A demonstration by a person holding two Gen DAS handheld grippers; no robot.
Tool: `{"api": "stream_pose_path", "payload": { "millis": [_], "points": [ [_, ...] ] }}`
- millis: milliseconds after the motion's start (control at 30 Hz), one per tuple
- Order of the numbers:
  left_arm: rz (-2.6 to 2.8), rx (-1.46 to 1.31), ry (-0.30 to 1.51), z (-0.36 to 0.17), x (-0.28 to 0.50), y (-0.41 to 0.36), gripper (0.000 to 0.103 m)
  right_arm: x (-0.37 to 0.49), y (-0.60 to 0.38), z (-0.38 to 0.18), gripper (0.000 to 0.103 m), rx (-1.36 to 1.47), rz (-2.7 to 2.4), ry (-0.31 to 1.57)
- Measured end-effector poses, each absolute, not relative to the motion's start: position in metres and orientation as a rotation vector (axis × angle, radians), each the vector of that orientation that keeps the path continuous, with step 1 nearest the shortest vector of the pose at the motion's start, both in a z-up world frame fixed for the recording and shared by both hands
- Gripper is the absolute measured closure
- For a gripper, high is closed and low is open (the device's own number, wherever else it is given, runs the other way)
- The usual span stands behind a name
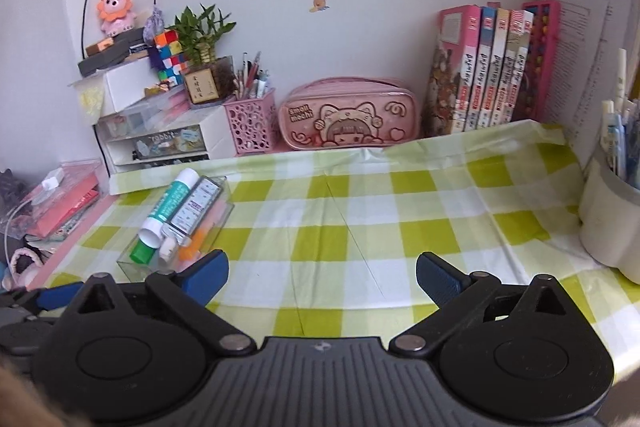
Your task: Organize stationery
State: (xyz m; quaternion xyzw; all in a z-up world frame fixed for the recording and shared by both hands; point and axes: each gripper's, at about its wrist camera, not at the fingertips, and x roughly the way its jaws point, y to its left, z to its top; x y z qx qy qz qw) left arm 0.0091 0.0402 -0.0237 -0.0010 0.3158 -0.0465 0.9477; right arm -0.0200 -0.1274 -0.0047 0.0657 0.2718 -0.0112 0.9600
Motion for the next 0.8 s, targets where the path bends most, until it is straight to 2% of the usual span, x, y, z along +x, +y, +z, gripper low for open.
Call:
{"api": "stream_pose_path", "payload": {
  "millis": [800],
  "points": [
    [-0.057,0.034,0.64,-0.0193,0.004,0.0358,0.005,-0.0291,-0.125,-0.0078,0.002,0.127,-0.047,0.541]
  ]
}}
